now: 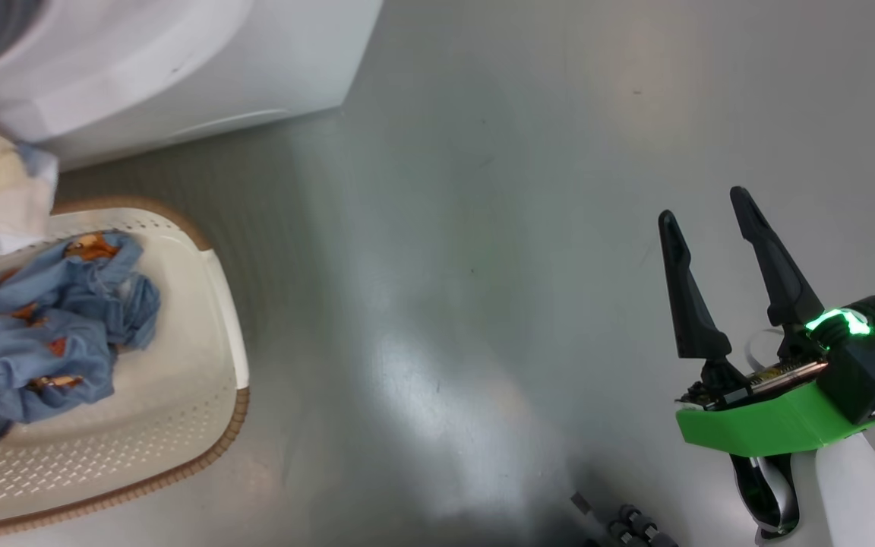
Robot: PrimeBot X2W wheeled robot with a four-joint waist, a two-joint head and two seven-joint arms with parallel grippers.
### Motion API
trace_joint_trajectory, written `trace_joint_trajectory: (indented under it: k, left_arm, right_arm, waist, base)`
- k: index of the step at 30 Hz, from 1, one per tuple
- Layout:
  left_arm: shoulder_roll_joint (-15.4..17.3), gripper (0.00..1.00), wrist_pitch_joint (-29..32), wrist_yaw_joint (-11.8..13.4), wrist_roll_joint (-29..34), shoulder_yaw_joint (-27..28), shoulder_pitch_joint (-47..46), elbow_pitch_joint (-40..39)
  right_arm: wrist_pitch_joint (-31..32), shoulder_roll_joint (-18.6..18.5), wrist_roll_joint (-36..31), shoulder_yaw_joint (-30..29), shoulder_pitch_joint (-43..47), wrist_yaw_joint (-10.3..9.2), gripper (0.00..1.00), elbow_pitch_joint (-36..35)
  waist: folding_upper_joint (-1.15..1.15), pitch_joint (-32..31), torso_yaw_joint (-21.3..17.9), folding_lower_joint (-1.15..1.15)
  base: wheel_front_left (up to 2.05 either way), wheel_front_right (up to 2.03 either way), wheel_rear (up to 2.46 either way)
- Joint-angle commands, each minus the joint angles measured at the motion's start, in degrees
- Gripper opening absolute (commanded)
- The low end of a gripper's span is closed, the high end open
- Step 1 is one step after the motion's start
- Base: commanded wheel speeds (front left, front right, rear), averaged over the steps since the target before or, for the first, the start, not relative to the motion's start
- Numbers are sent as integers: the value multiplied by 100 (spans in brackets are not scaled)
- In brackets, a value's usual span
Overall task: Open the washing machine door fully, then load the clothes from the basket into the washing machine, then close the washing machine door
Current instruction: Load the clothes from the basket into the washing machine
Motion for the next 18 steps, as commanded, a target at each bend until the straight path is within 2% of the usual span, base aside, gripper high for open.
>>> trace_joint_trajectory:
  k: [1,4,10,13,18]
  left_arm:
    - [369,0,-321,110,107,168,-237,-120]
    - [367,0,-872,270,243,311,-453,-152]
    - [402,0,-1039,599,724,641,-656,-606]
    - [323,0,-1042,582,875,841,-477,-777]
    - [90,0,-996,285,614,895,-160,-227]
  right_arm:
    - [-27,7,121,136,12,9,100,-142]
    - [-27,19,134,144,-16,9,100,-137]
    - [-27,35,145,181,-90,9,100,-147]
    - [-27,39,153,183,-132,9,100,-143]
    - [-27,44,142,153,-122,9,100,-114]
  waist:
    - [0,120,-99,0]
    - [0,170,-99,0]
    - [0,276,-114,0]
    - [0,307,-102,0]
    - [0,285,-31,0]
  base:
    - [0,0,0]
    - [0,0,0]
    - [0,0,0]
    - [0,0,0]
    - [0,0,0]
